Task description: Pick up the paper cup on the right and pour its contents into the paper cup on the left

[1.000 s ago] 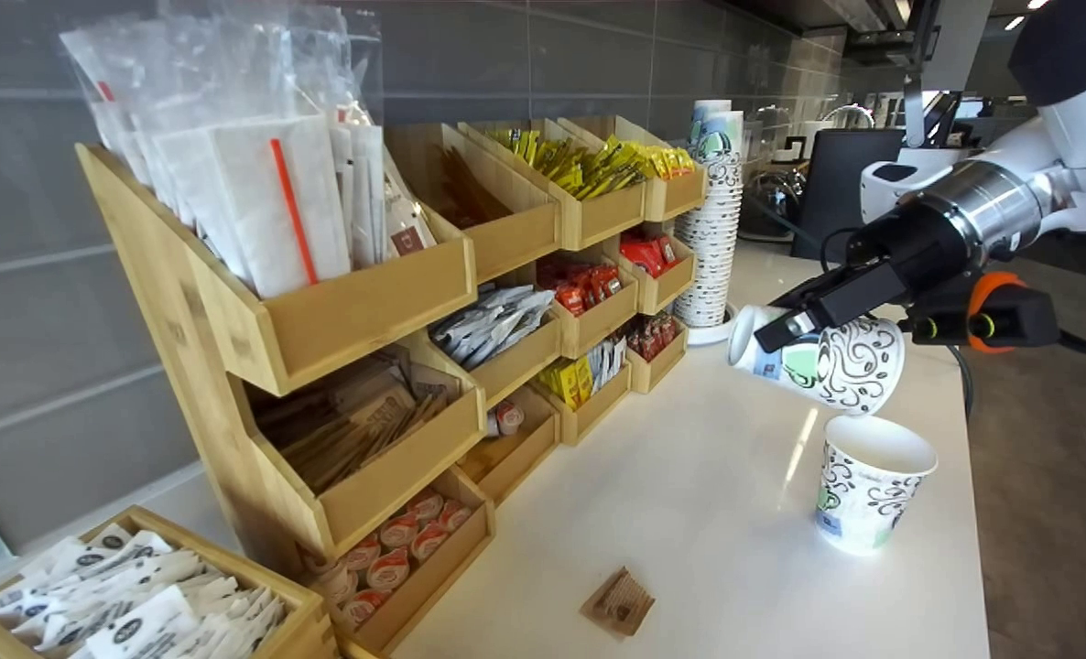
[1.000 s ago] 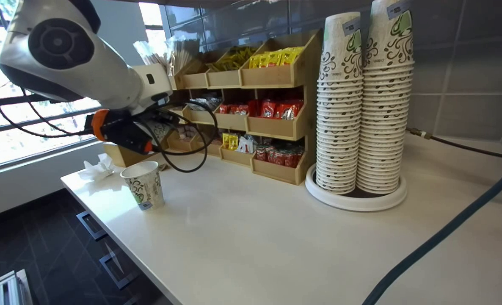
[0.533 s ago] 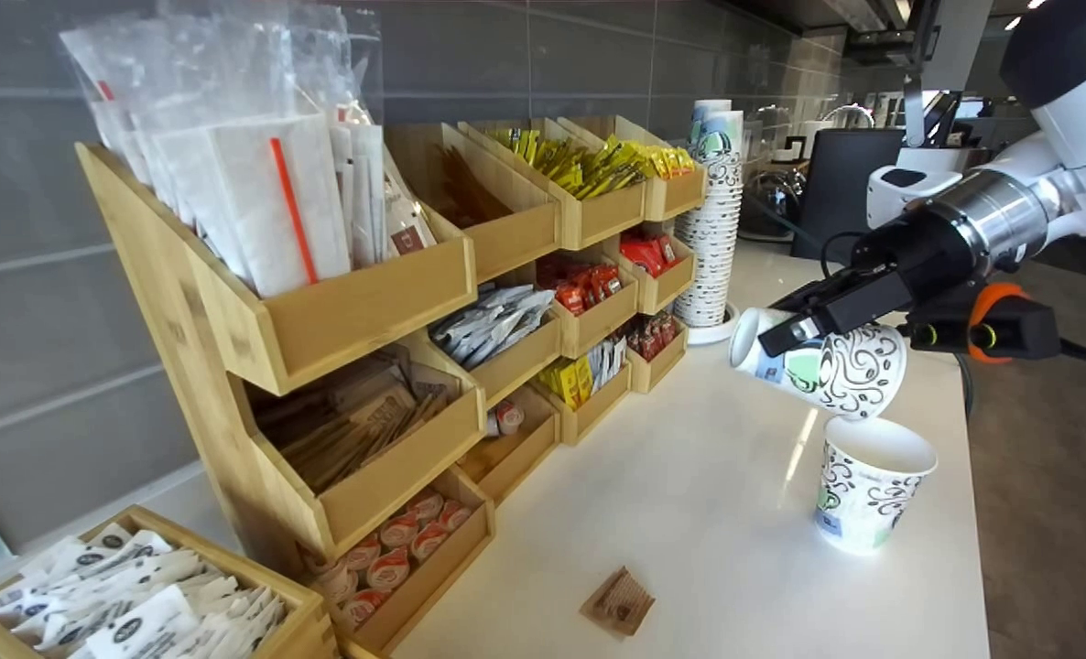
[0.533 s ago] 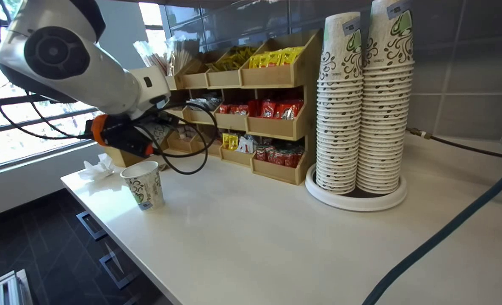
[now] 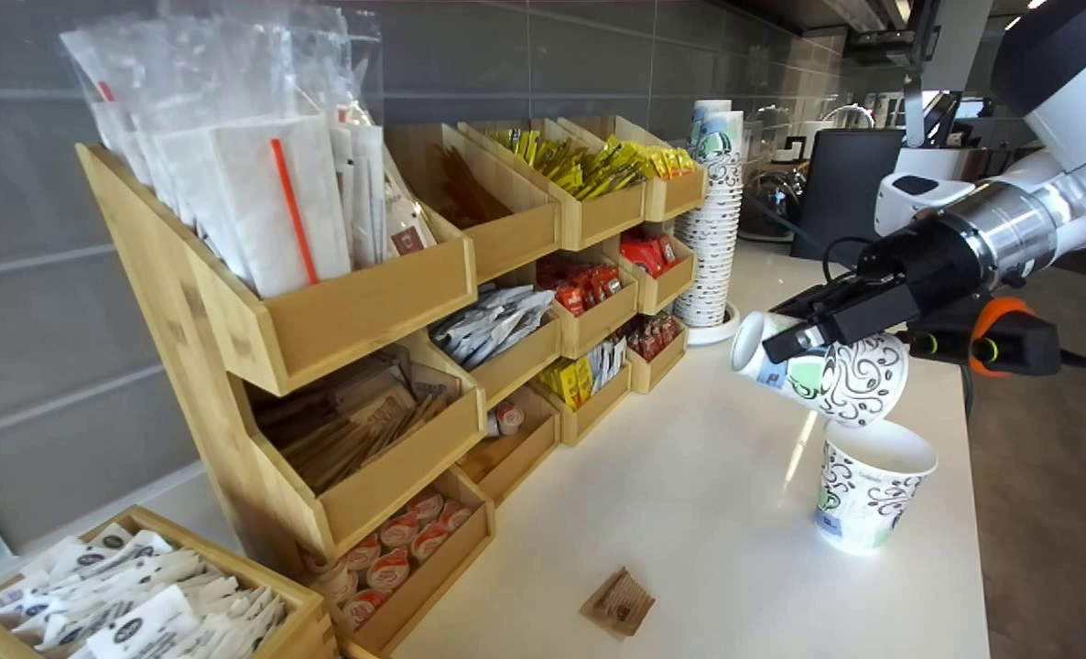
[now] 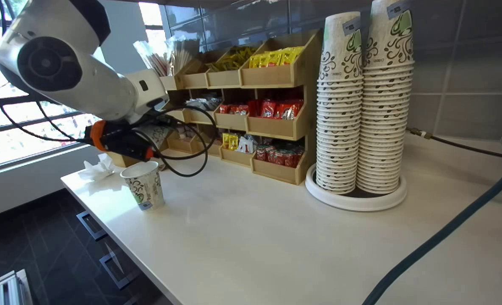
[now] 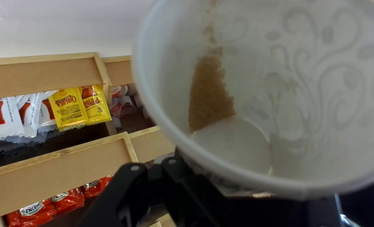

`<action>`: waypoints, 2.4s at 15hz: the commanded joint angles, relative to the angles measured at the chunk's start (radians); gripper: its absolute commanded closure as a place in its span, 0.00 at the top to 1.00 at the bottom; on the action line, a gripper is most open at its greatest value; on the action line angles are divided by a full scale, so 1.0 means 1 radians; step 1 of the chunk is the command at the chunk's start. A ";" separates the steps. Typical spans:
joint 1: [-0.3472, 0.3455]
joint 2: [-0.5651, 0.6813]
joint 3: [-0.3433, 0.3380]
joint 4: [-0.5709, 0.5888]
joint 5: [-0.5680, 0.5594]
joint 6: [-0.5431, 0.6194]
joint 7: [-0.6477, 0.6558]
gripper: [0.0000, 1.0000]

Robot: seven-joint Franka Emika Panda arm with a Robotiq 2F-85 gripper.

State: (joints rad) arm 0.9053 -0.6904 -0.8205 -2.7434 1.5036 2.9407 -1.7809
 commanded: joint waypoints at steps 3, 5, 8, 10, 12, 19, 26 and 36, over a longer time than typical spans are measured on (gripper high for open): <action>0.000 -0.024 0.007 0.000 0.090 -0.005 -0.096 0.42; 0.003 -0.024 0.008 0.000 0.102 -0.002 -0.107 0.42; 0.003 -0.025 0.010 0.000 0.108 0.001 -0.119 0.42; 0.003 -0.024 0.013 0.000 0.106 0.003 -0.116 0.42; 0.003 -0.023 0.016 0.000 0.103 0.003 -0.113 0.42; 0.001 -0.022 0.018 0.000 0.098 0.002 -0.110 0.42; 0.001 -0.019 0.017 0.000 0.090 0.000 -0.101 0.42; -0.009 -0.033 0.020 0.000 0.093 0.003 -0.110 0.42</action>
State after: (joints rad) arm 0.9045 -0.6921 -0.8098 -2.7429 1.5676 2.9393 -1.8579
